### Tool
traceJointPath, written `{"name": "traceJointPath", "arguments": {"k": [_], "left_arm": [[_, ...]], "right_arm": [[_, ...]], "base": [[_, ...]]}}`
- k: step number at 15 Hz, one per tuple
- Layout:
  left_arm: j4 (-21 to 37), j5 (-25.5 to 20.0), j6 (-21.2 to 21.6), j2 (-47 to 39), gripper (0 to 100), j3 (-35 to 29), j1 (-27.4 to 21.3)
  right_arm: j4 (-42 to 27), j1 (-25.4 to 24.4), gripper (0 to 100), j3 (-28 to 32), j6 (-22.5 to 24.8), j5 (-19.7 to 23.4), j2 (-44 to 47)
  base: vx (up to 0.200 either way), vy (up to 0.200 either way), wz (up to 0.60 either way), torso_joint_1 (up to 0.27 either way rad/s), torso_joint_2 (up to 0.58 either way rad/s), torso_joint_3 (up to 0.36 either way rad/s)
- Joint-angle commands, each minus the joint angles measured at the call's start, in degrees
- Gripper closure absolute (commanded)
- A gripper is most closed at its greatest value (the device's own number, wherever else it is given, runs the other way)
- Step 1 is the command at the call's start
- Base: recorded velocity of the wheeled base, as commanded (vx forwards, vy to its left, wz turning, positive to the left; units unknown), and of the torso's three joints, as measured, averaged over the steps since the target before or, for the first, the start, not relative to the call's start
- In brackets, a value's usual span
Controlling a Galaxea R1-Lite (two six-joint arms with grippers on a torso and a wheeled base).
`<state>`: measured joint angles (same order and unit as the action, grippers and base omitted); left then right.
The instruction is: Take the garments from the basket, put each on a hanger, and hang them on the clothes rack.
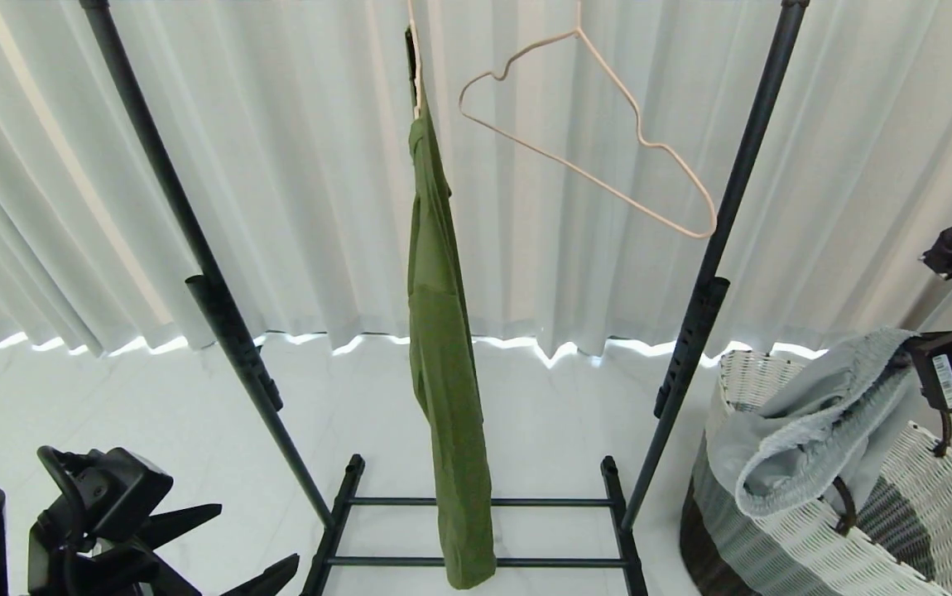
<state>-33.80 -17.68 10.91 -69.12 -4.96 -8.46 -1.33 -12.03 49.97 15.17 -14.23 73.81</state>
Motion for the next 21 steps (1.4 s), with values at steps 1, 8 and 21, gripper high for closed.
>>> {"name": "traceJointPath", "arguments": {"k": [1, 8, 21], "left_arm": [[0.0, 0.0, 0.0, 0.0, 0, -0.1, 0.0], [0.0, 0.0, -0.1, 0.0, 0, 0.0, 0.0], [0.0, -0.1, -0.2, -0.1, 0, -1.8, -0.2]], "right_arm": [[0.0, -0.2, 100, 0.0, 0.0, 0.0, -1.0], [0.1, -0.2, 100, -0.1, 0.0, 0.2, -1.0], [0.1, -1.2, 100, 0.0, 0.0, 0.3, -0.7]], "base": [[-0.200, 0.000, 0.00, 0.007, 0.00, 0.002], [-0.086, 0.000, 0.00, 0.000, 0.00, 0.002], [0.000, 0.154, 0.00, 0.002, 0.00, 0.001]]}}
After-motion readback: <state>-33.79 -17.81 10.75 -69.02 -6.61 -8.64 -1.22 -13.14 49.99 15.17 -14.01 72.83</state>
